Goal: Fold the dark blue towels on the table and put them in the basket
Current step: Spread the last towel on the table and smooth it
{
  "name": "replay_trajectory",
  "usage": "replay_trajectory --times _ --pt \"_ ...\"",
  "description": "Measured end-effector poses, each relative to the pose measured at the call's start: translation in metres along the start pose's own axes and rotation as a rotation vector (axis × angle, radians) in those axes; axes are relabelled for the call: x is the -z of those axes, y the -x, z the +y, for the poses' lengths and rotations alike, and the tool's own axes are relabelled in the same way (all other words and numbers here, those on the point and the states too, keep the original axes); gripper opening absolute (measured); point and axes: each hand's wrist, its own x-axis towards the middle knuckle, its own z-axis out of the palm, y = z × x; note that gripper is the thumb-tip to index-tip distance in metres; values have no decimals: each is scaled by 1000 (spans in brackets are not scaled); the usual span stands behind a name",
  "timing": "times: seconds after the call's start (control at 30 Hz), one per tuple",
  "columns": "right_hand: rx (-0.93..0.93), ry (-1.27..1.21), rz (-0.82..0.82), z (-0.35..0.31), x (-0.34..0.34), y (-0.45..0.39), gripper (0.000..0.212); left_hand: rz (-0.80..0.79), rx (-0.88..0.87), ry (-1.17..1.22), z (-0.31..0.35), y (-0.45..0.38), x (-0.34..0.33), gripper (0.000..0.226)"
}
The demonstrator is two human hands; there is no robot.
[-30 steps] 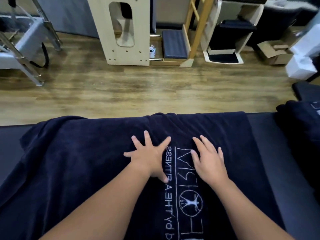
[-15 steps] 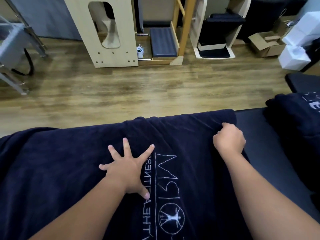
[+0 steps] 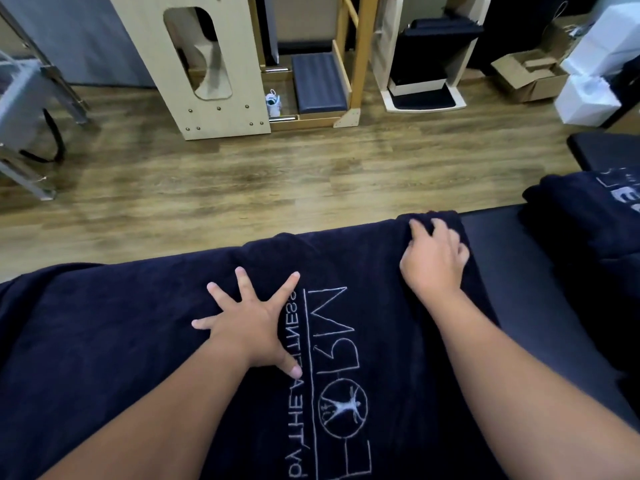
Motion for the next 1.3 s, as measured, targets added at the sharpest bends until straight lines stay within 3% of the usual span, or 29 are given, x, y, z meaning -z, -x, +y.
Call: replay_trajectory --times 0.2,0.3,0.37,0.57,0.67,0.8,0.97,1.03,1.1,1.2,1.3 --pt "17 42 -90 49 -1 134 55 91 -43 -239 29 20 -4 146" --pt "27 27 -138 77 8 184 54 203 -214 -376 50 46 -18 103" --pt "19 36 -141 95 10 213 54 212 -312 -415 59 63 -37 87" --pt "-248 55 -19 143 26 293 57 29 -445 -393 78 116 -88 98" --pt "-462 38 55 167 32 340 61 -29 -510 -446 80 145 -115 123" --pt "-435 72 121 191 39 383 45 26 -508 -555 84 158 -141 143" --pt "-523 -102 143 234 63 354 19 102 -496 -455 97 164 -161 128" --pt "-618 -33 93 240 71 339 28 103 -522 -464 110 172 -170 121" --pt "-669 60 36 232 76 332 53 80 -548 -466 122 176 -170 114" --pt "-320 105 30 203 74 333 59 123 -476 -329 123 162 -146 94" --pt "-106 67 -258 158 60 333 72 105 -222 -190 106 130 -110 102"
